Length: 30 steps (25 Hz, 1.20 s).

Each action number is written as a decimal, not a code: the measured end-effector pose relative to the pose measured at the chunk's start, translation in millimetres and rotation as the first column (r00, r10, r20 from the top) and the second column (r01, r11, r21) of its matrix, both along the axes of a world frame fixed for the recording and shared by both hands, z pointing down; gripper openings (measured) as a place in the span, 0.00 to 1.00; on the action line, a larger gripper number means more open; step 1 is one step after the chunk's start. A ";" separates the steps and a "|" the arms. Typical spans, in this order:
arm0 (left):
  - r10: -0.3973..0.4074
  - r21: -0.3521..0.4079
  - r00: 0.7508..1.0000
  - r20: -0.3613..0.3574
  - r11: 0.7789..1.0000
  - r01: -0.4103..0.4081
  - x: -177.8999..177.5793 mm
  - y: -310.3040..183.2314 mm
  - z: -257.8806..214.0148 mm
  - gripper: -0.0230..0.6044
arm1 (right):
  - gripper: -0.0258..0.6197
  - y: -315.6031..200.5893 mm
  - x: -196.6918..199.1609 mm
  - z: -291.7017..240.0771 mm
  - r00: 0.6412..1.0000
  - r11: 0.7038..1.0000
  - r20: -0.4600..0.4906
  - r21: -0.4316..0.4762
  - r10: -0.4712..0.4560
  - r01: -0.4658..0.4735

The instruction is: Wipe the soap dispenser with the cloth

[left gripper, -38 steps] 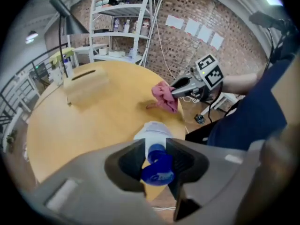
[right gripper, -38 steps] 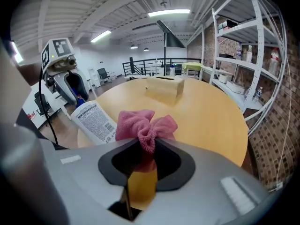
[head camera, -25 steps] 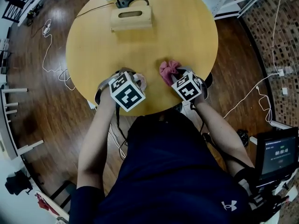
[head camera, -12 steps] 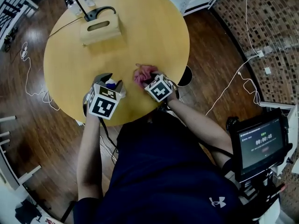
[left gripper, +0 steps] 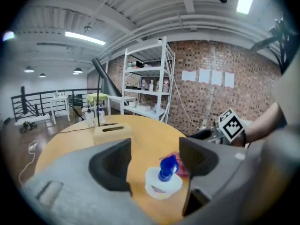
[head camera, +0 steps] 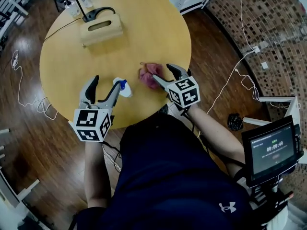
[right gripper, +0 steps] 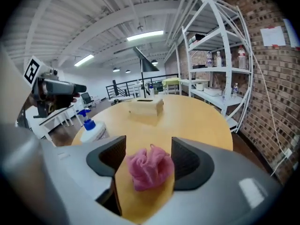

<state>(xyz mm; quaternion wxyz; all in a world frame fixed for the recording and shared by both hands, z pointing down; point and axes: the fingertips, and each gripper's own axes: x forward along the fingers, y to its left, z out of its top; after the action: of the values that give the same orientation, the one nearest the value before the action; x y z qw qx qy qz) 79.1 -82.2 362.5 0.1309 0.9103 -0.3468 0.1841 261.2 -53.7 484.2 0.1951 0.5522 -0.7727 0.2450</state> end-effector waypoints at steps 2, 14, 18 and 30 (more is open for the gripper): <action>-0.023 0.013 0.997 -0.070 1.000 0.024 -10.3 13.5 -9.5 0.55 | 0.51 15.8 10.7 -22.4 0.999 0.999 0.032 0.034 0.041 -0.042; -0.057 0.019 0.990 -0.126 0.998 0.060 -27.9 157.7 13.4 0.34 | 0.06 140.8 -30.6 -84.0 0.970 0.991 0.241 0.132 -0.032 0.000; -0.124 0.061 0.980 -0.155 0.989 0.134 6.3 207.8 -6.8 0.31 | 0.06 186.7 -37.3 -98.0 0.966 0.971 0.220 0.221 -0.136 0.087; -0.058 0.138 0.997 -0.049 0.988 0.064 72.0 322.6 -21.2 0.29 | 0.06 260.9 -12.2 -144.3 0.989 0.894 0.028 0.431 -0.144 0.118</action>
<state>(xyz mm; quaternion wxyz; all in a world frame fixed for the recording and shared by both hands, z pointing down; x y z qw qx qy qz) 151.0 240.3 341.3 0.0803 0.9102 -0.3833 0.1350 249.1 207.2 339.9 0.0623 0.5206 -0.8485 0.0718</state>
